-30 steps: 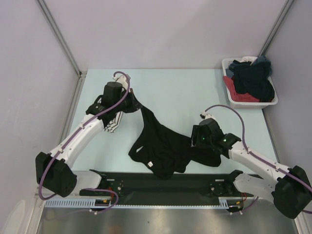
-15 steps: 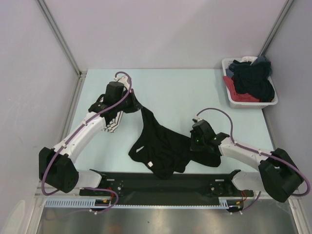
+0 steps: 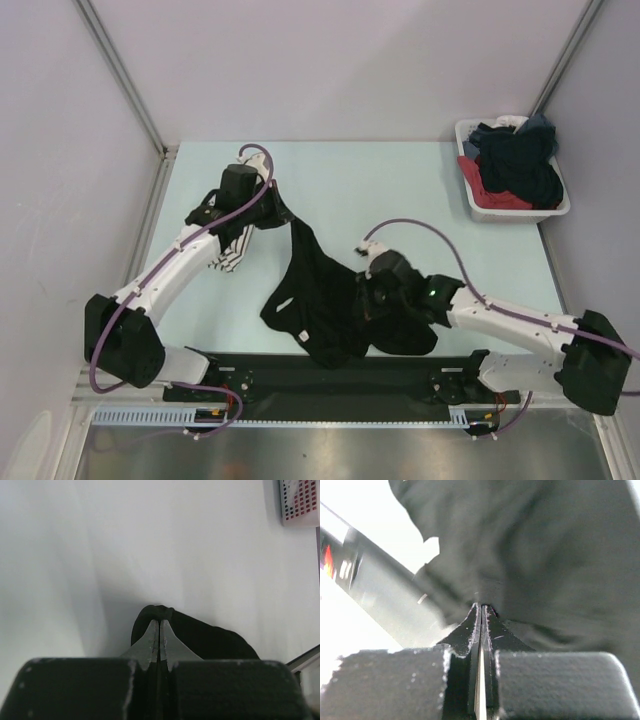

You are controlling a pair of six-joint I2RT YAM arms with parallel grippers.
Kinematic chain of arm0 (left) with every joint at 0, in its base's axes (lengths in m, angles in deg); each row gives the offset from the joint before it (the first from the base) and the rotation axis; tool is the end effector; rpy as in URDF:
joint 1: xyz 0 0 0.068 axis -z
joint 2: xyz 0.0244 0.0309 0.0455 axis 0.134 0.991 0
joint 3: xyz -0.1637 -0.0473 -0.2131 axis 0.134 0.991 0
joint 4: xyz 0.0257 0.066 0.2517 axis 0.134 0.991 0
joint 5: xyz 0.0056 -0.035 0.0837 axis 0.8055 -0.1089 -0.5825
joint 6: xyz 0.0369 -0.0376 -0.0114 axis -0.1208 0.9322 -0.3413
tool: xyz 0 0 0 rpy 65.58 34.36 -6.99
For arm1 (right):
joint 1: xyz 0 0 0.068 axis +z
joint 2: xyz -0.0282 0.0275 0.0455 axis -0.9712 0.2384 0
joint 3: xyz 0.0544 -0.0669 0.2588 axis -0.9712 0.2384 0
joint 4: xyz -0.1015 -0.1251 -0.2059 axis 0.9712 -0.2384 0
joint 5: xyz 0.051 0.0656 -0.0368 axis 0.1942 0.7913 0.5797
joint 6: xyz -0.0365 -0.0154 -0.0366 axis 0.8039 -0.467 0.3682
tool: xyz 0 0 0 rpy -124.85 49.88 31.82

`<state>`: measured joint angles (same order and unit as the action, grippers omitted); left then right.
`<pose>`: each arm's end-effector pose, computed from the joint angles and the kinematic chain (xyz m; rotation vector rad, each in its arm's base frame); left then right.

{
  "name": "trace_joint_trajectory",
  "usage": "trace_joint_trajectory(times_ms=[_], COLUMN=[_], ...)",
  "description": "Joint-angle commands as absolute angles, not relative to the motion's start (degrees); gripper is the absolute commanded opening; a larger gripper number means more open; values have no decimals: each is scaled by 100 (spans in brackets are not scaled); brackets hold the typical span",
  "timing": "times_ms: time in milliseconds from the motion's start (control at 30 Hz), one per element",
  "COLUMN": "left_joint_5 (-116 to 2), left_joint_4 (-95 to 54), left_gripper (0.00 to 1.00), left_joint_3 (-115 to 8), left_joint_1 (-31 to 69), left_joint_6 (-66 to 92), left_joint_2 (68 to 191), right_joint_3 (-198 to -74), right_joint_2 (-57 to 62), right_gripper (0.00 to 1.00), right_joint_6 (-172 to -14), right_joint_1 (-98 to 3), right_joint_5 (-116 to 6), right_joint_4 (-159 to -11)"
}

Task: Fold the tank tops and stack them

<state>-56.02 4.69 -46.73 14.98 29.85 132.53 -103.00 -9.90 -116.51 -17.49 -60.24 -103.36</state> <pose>0.2827 -0.1243 0.3099 -0.0221 2.2745 -0.6626 0.1272 0.2129 0.2279 -0.6385 2.4246 0.7735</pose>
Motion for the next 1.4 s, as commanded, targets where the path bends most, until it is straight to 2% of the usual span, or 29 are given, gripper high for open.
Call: trace_joint_trajectory(times_ms=[0, 133, 367, 500, 800, 1000, 1133, 1367], left_joint_5=[-5594, -5629, -5963, -5911, -5313, -4997, -4909, -5190], left_joint_4=[238, 396, 861, 977, 924, 1021, 924, 407], left_gripper=[0, 0, 0, 0, 0, 0, 0, 0], left_joint_3=[-4928, -5042, -5341, -5464, -5438, -5464, -5552, -5247], left_joint_1=[1462, 1454, 1401, 1173, 1181, 1181, 1181, 1181], left_joint_6=[2970, 2970, 2935, 2909, 2478, 2548, 2741, 2935], left_joint_2=[13115, 12861, 12123, 11552, 9699, 9196, 9318, 10747], right_joint_3=[-10120, -10469, -12279, -13053, -13783, -13942, -14126, -13549], right_joint_2=[-1472, -2070, -2370, -2431, -3687, -4479, -4296, -3145], right_gripper=[0, 0, 0, 0, 0, 0, 0, 0], right_joint_6=[-11686, -11423, -10895, -10755, -10455, -10517, -10517, -10596], right_joint_1=[-2723, -3873, -5508, -6011, -6021, -6030, -6039, -6039], right_joint_5=[-6376, -6401, -6578, -6367, -5365, -4715, -4380, -5267], right_joint_4=[-10872, -11197, -12093, -12279, -12472, -12569, -12788, -13054])
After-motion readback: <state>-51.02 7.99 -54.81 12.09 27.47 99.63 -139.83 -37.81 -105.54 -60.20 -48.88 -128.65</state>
